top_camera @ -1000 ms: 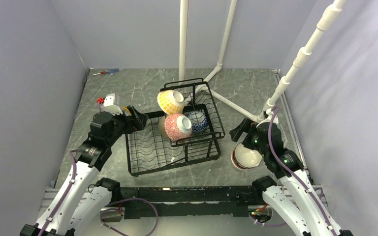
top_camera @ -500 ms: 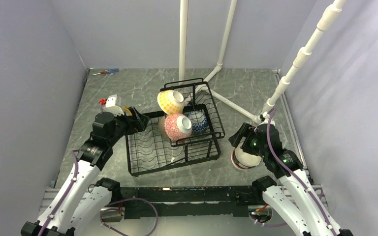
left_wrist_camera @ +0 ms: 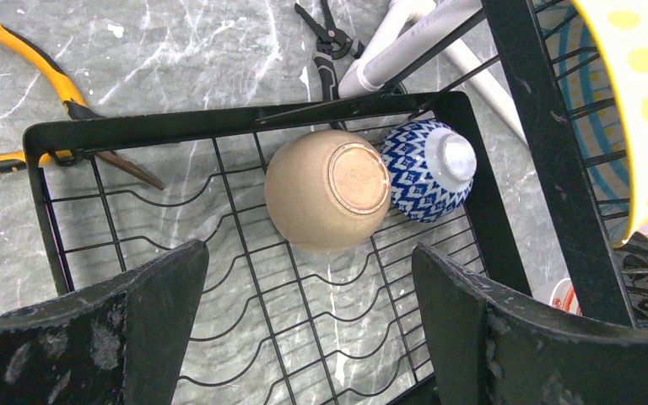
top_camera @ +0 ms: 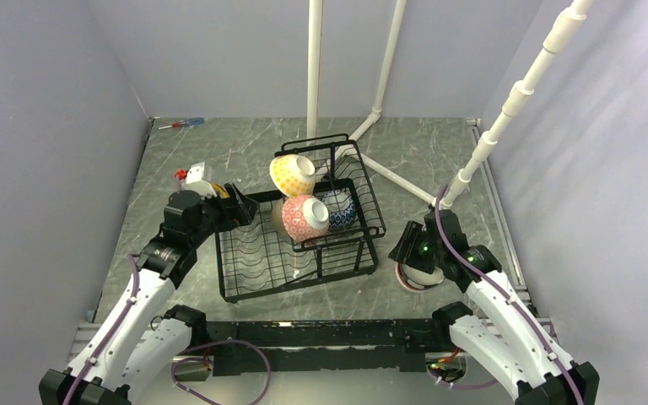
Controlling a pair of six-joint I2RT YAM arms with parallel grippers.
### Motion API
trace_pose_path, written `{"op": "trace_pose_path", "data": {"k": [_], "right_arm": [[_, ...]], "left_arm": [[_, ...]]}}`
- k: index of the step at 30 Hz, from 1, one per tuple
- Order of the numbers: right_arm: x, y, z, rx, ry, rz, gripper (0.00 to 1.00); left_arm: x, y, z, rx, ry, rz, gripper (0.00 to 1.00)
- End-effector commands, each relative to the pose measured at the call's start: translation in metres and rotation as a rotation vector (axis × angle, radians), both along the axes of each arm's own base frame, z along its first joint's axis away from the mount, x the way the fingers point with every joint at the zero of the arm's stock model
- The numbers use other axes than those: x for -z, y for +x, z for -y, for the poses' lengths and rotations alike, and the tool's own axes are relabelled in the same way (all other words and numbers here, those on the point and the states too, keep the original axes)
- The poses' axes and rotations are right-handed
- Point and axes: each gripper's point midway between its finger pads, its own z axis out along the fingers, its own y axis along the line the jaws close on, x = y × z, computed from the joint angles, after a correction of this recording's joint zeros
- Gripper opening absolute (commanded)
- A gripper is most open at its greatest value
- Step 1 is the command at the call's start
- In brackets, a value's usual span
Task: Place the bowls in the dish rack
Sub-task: Pick up the bowl from the center of the board.
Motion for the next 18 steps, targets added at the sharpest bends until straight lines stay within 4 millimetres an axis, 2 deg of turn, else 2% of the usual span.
{"op": "trace_pose_path", "data": {"k": [1,3,6,11,18], "right_arm": [[-0.007,0.006,-0.005,-0.019,0.021,0.034,0.51],[-0.006,0.007,-0.006,-0.018,0.022,0.037,0.45],[-0.009,0.008,-0.006,-0.021,0.021,0.044,0.25],[-0.017,0.010,-0.007,-0.047,0.017,0.071,0.02],[-0.035,0.010,-0.015,-0.102,0.055,0.127,0.00]], "left_arm": [[-0.008,0.002,0.004,0.009,-0.028,0.036,0.95],[-0.007,0.002,0.002,0.002,-0.028,0.038,0.95],[-0.008,0.002,0.001,-0.004,-0.027,0.042,0.95],[-0.011,0.001,0.000,0.001,-0.017,0.047,0.95],[-0.016,0.000,-0.002,-0.001,-0.003,0.054,0.95]]}}
